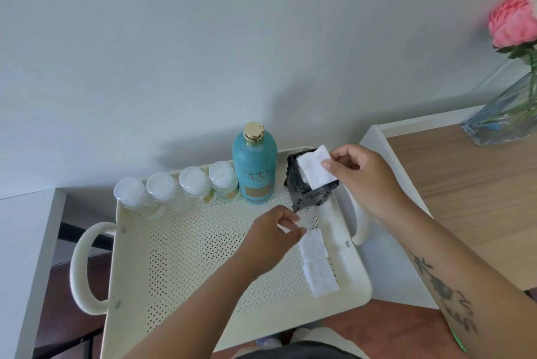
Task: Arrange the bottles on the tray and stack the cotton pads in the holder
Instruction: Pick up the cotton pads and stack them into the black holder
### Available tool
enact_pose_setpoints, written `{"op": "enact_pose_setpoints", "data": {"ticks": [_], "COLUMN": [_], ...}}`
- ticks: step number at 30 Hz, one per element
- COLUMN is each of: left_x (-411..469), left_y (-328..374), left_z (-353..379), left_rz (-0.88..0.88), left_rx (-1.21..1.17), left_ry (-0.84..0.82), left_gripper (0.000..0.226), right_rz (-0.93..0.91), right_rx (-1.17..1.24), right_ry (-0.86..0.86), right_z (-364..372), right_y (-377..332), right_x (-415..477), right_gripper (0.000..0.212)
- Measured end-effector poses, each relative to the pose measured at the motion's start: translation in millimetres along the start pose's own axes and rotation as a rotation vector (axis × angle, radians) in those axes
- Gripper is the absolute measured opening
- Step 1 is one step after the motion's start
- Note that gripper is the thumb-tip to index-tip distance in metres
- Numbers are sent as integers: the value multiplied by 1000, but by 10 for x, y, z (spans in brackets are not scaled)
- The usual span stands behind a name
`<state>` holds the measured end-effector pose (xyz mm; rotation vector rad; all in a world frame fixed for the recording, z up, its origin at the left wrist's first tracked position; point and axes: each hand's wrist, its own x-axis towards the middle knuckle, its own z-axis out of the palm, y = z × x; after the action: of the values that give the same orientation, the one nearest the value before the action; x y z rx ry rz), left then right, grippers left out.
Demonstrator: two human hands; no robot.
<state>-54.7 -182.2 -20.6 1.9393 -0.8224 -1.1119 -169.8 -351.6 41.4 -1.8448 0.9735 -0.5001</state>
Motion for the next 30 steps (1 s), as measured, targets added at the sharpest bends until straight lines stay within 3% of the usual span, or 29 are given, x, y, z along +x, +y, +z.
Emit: {"op": "enact_pose_setpoints", "data": {"ticks": [9,18,22,26,30], "left_x": [203,314,337,350,327], "left_y": [-273,-330,-345,-351,-385], "left_z": [364,516,522,496,413], "left_rz": [206,243,208,202,197], "left_rx": [571,674,648,628,588], "left_ry": [33,96,88,72,104], "left_gripper": [41,34,26,19,11], "right_rz": [28,-16,-230,-515,-607], "right_rx": [-96,-364,-447,-594,-720], "right_ry": [98,110,201,93,-15], "right_z": [126,210,178,170,210], "right_y": [11,19,10,65,155], "right_x": [125,145,47,-84,-153], "right_gripper": [9,13,17,19,19]}}
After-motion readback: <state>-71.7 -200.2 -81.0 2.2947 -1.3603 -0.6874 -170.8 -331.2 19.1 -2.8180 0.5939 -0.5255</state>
